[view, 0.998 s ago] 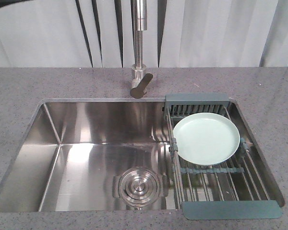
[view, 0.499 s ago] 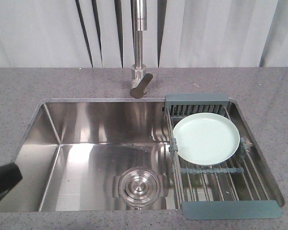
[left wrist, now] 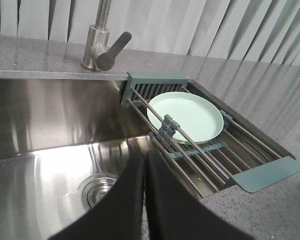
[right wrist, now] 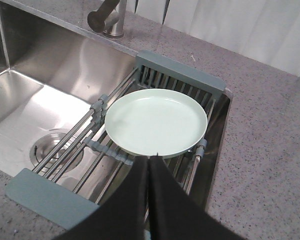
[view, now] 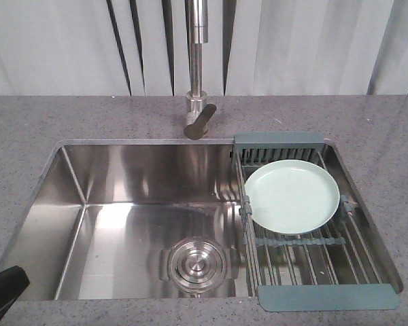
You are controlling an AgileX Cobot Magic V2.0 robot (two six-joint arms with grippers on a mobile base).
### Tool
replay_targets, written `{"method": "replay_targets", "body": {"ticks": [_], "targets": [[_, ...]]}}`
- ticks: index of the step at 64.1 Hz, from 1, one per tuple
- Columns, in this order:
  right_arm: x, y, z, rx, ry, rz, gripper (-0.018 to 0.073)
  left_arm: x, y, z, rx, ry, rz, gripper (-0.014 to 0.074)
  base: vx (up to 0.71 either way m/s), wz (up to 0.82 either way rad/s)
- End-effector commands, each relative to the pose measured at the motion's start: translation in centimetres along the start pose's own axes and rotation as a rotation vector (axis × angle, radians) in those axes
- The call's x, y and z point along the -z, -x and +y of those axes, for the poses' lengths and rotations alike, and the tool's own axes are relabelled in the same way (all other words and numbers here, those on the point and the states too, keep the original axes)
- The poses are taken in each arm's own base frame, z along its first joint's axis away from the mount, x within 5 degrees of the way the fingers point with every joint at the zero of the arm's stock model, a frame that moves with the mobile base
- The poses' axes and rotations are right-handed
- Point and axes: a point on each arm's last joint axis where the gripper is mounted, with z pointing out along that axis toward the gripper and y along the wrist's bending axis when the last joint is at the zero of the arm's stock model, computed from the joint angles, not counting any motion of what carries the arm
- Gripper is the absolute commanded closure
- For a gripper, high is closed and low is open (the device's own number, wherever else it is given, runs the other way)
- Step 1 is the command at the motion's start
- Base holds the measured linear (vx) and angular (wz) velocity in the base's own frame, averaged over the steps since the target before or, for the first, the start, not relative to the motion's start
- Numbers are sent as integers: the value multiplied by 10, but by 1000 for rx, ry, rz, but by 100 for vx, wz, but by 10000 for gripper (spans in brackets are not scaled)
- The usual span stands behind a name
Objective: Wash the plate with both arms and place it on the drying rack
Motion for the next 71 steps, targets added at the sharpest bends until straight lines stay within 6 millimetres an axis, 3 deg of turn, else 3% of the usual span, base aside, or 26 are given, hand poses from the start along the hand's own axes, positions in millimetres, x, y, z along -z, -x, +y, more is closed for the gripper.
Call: {"method": "replay_targets", "body": {"ticks": [1, 54, 60, 71], "targets": [[3, 10, -3, 4, -26, -55, 566, 1, 9, -2, 7, 7, -37, 603, 0, 0], [3, 8, -2, 4, -13, -39, 566, 1, 11, -2, 24, 5, -53, 603, 0, 0], [3, 8, -2, 4, -12, -38, 566, 1, 17, -1, 102, 3, -126, 603, 0, 0], [3, 8, -2, 4, -11, -37, 566, 6, 38, -3, 398, -80, -348, 603, 0, 0]]}}
